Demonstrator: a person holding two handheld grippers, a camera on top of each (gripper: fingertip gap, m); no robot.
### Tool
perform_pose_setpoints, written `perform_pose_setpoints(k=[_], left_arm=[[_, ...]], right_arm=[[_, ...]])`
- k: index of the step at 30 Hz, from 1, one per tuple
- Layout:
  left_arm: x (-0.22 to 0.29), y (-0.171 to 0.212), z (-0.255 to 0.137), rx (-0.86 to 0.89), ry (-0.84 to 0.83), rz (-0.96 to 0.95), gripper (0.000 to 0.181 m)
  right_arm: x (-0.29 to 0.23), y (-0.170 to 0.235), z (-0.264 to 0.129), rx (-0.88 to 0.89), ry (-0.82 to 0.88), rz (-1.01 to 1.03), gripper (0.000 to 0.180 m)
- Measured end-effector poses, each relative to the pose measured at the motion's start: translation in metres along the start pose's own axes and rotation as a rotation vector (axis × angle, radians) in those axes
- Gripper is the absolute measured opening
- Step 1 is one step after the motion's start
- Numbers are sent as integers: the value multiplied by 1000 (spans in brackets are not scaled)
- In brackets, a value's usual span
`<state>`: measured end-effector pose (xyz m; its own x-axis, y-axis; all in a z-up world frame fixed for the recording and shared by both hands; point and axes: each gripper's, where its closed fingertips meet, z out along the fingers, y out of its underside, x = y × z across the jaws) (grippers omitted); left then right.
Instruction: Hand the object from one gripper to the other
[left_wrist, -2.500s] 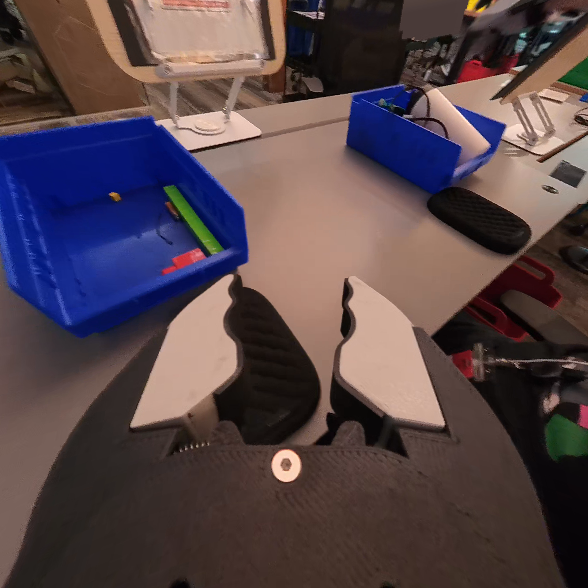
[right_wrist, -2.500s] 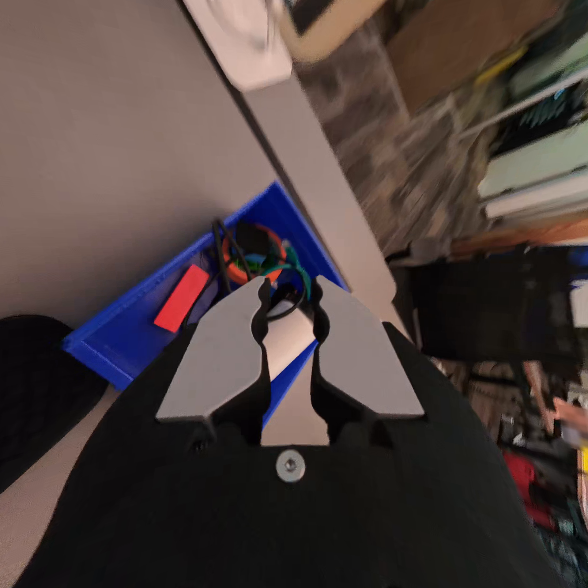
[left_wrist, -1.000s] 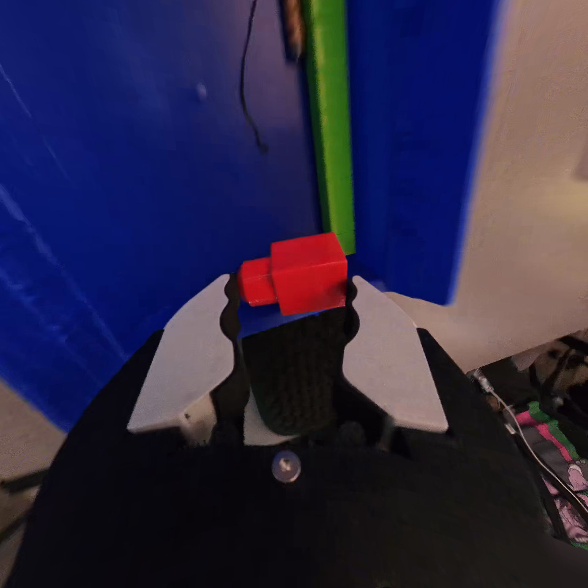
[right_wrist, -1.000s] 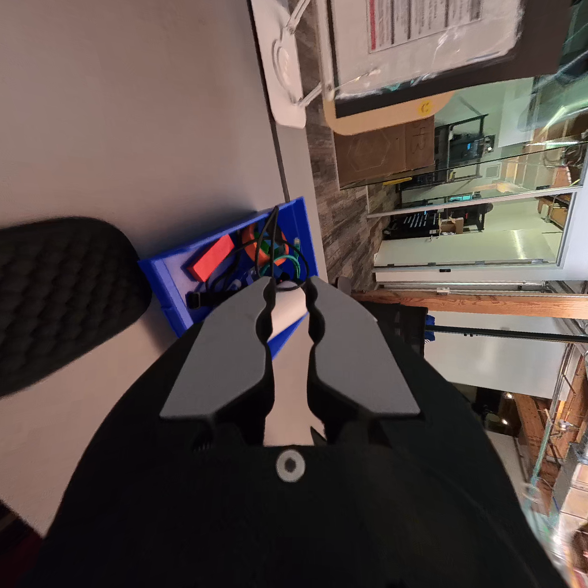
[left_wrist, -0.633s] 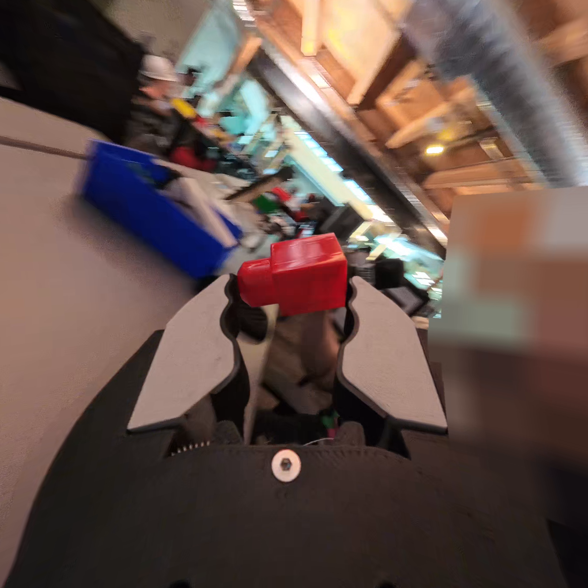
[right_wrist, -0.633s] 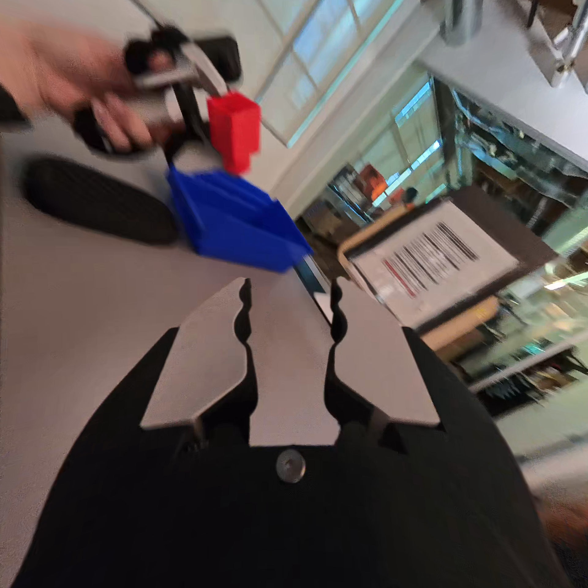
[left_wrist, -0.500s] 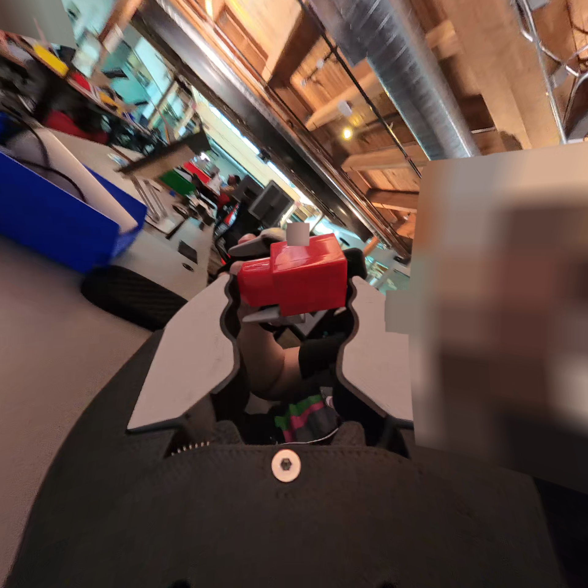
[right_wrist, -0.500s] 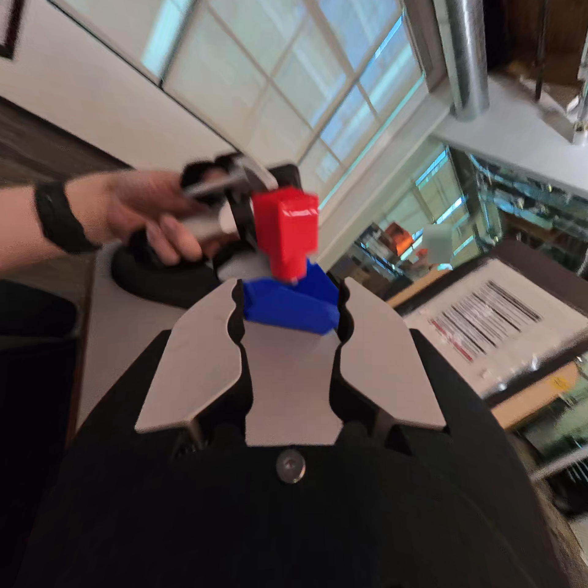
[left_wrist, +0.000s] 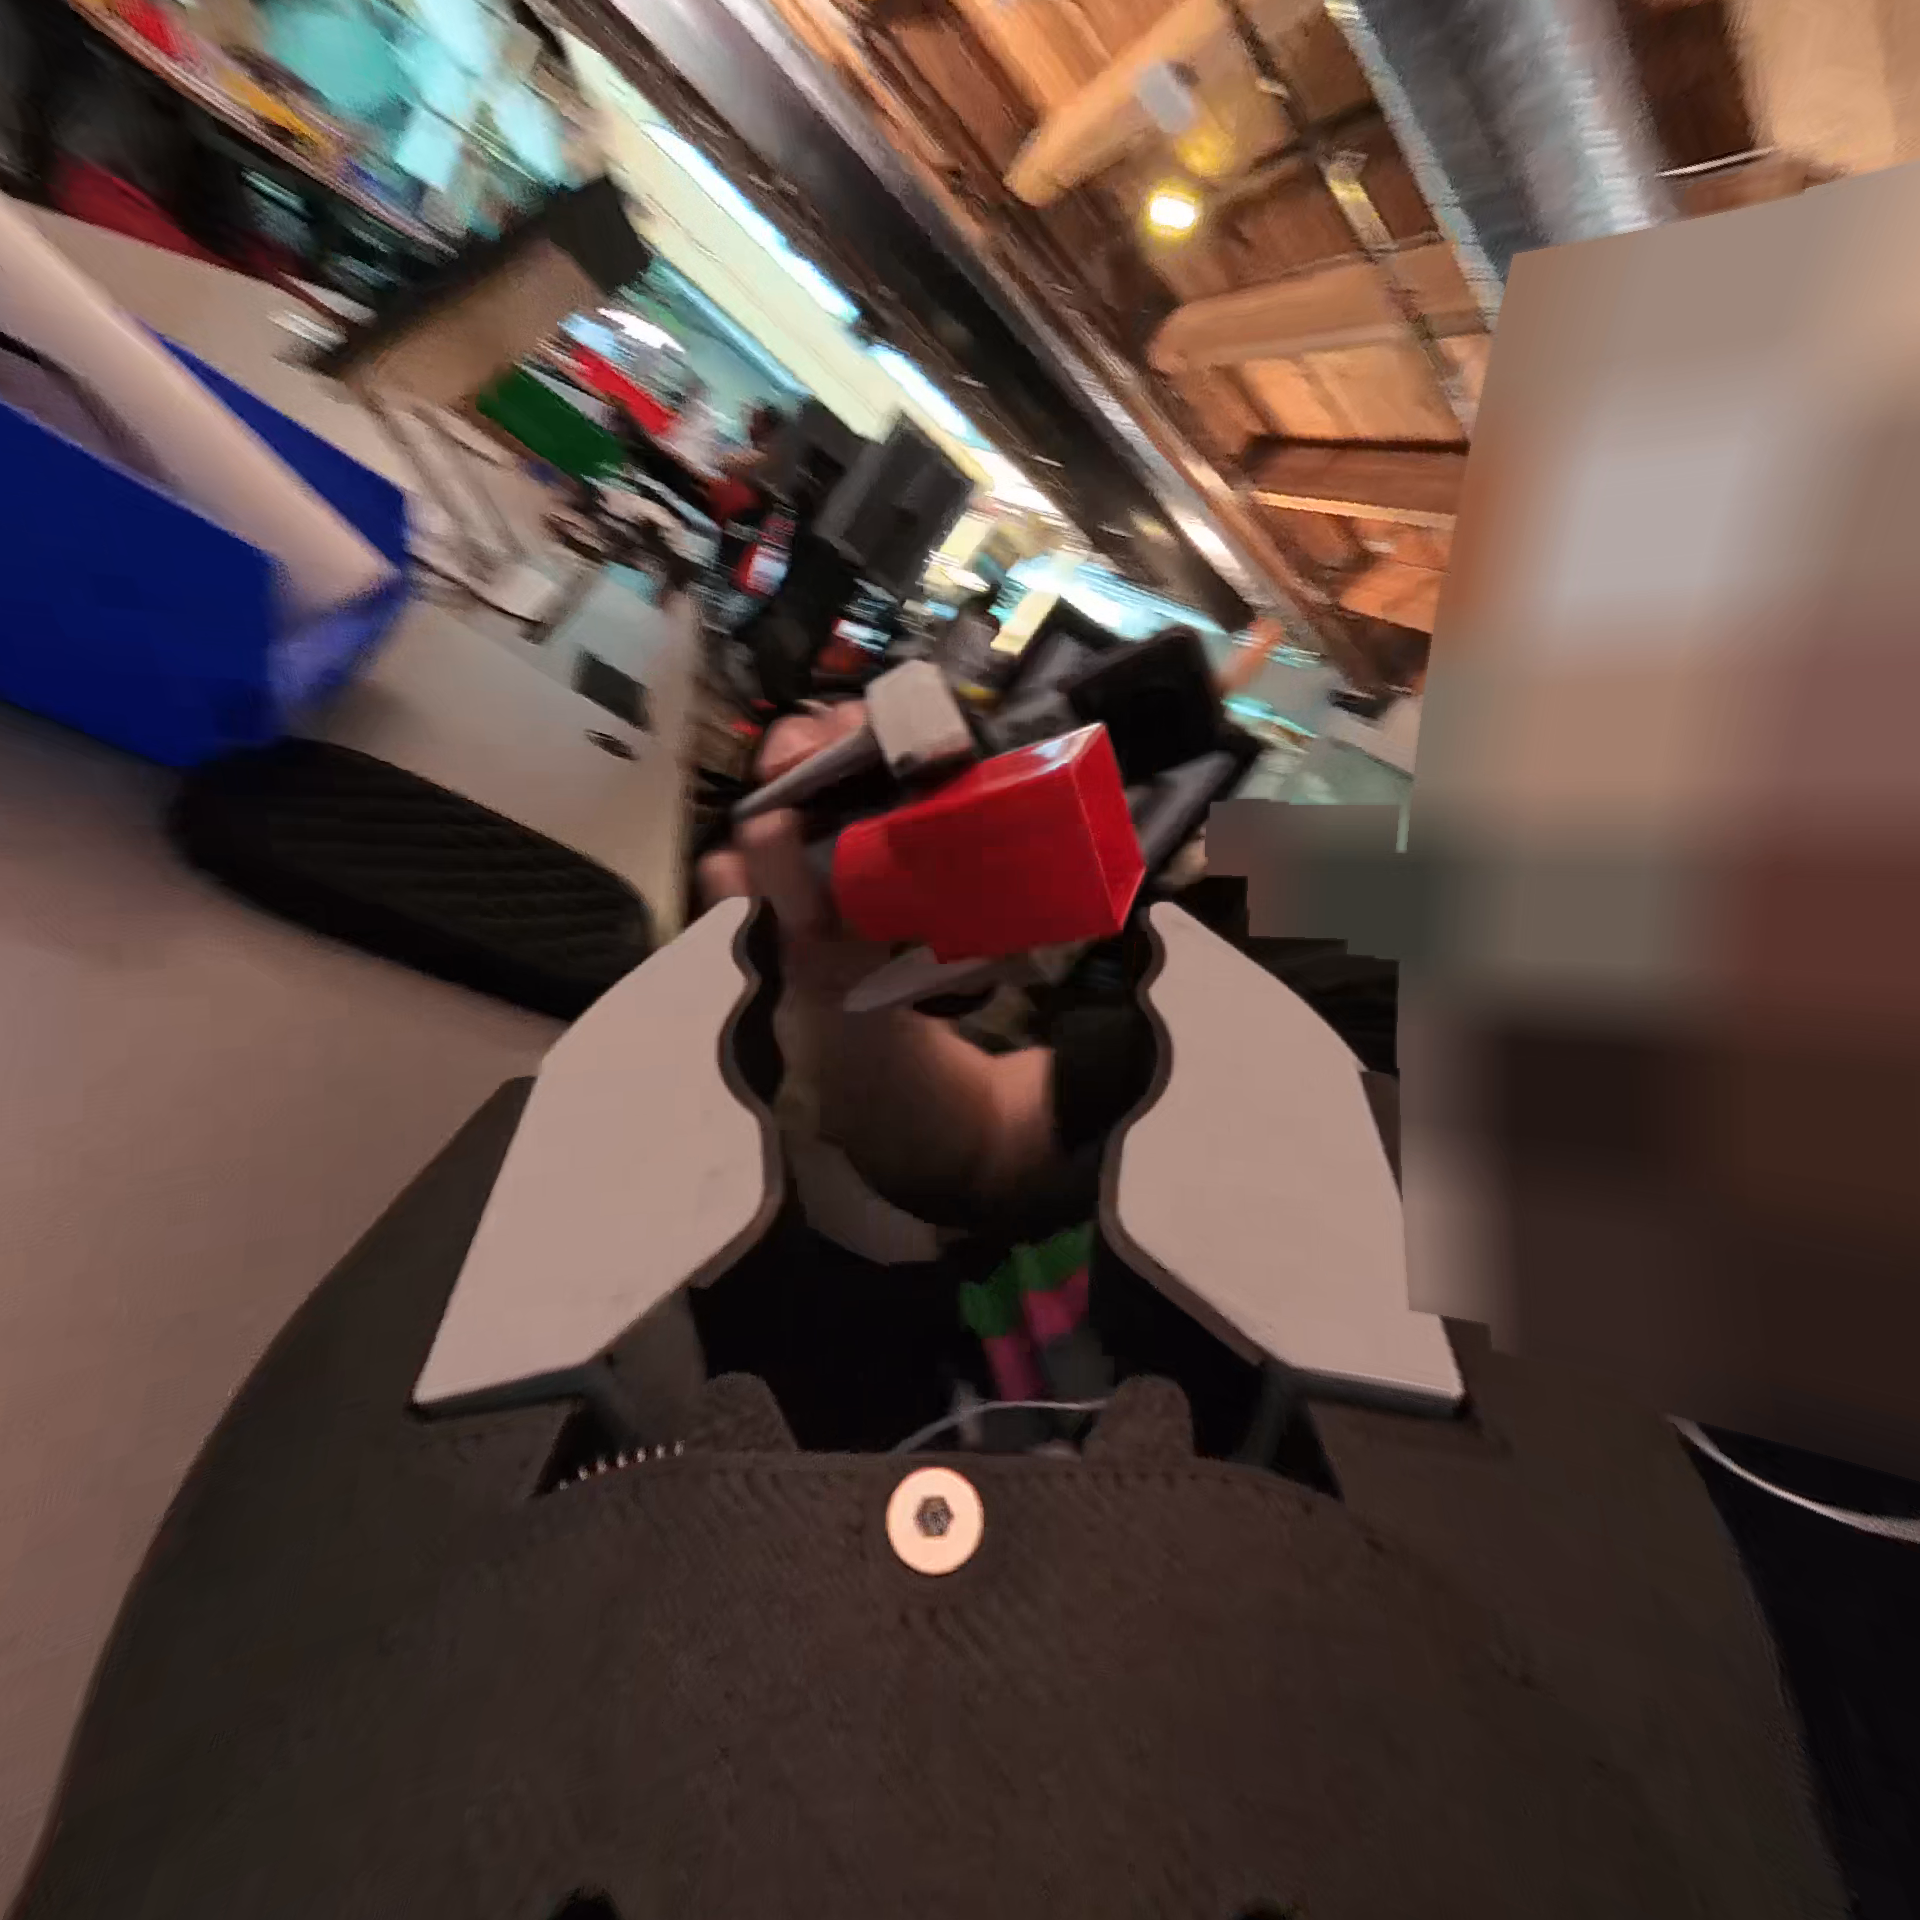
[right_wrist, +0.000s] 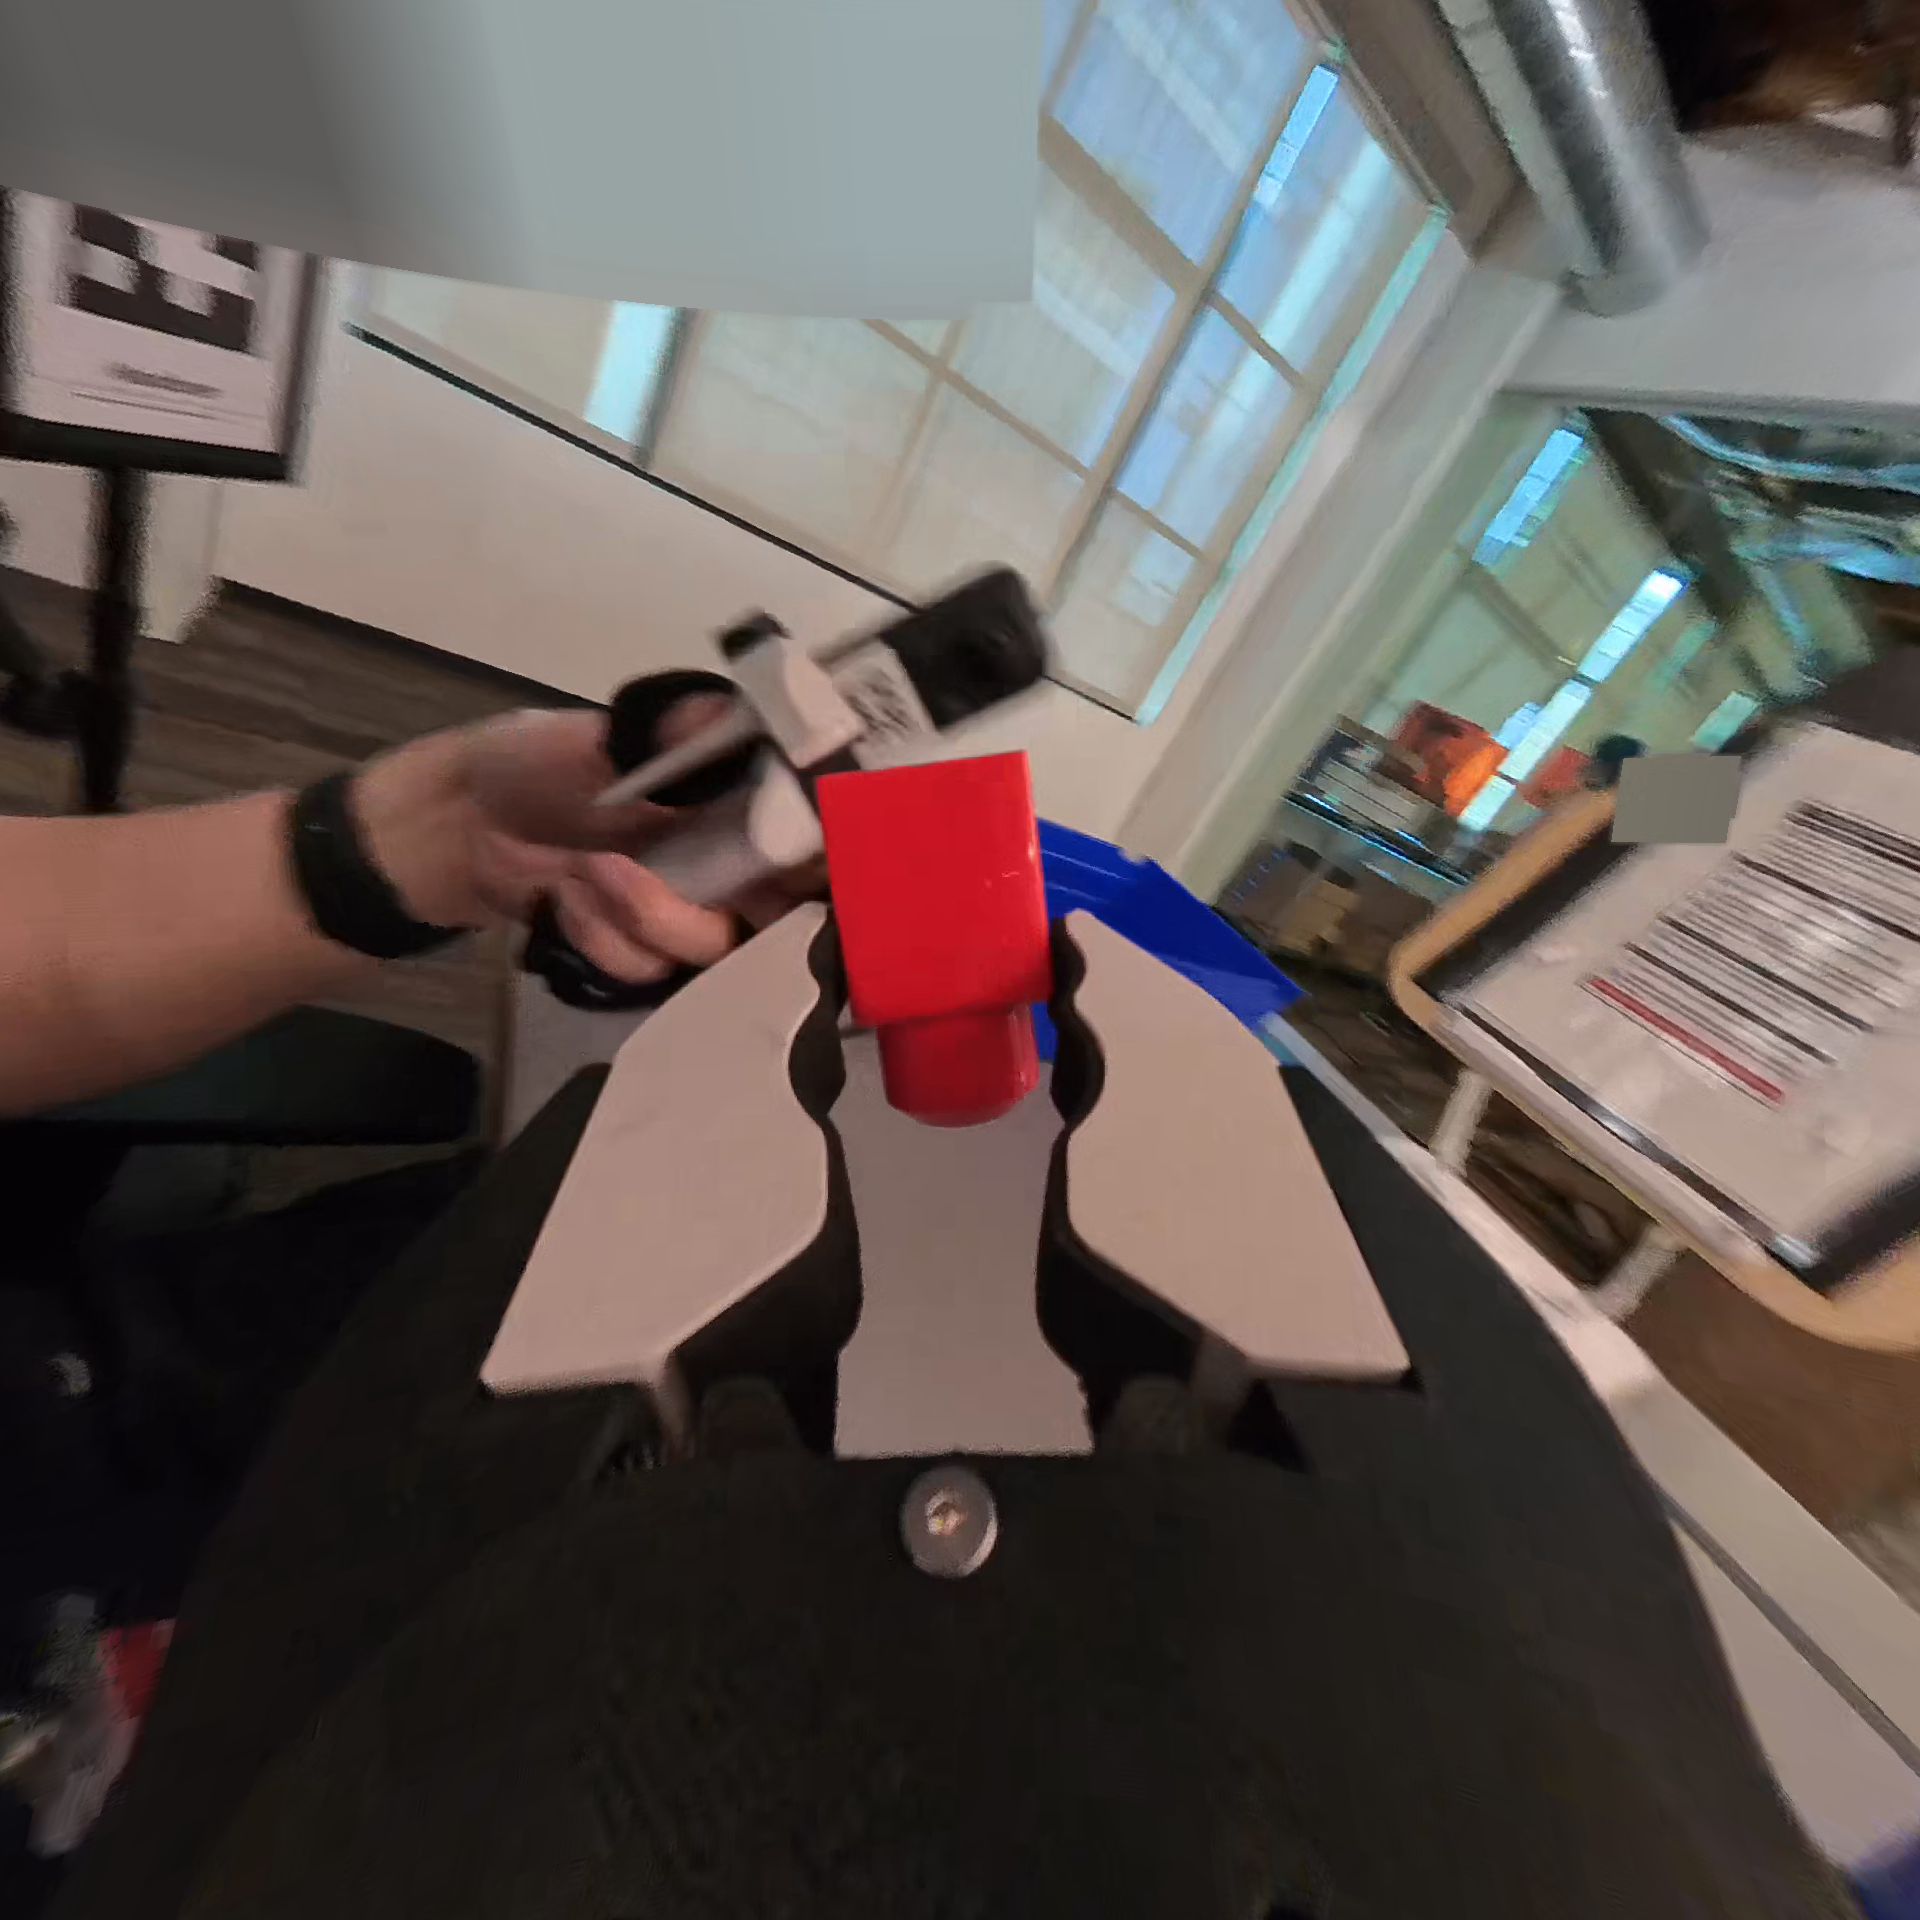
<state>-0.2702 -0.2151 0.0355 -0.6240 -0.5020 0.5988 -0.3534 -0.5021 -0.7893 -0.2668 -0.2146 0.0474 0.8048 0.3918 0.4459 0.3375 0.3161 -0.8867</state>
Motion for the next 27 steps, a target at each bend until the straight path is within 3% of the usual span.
perform_pose_setpoints(k=[2,6,9,13,15,19,22,25,27], left_arm=[[-17,-11,-17,53,-204,92,68],[-25,-16,-31,60,-477,209,78],[-21,-8,-13,30,-536,256,82],[-28,6,9,-78,-577,359,98],[-31,15,14,-150,-576,403,90],[-23,18,22,-179,-525,509,41],[-19,4,16,-104,-551,581,36],[-3,-18,0,36,-563,691,36],[10,-26,-8,107,-547,747,35]], right_arm=[[32,12,-10,-85,206,-79,37],[65,30,-31,-317,548,-565,38],[45,31,-19,-338,566,-832,38],[13,27,-4,-233,494,-918,38],[10,26,-3,-231,491,-907,38],[-6,30,3,-198,367,-909,37],[-1,32,2,-181,390,-868,42],[14,41,-5,-169,387,-538,43],[15,44,-5,-95,284,-99,43]])
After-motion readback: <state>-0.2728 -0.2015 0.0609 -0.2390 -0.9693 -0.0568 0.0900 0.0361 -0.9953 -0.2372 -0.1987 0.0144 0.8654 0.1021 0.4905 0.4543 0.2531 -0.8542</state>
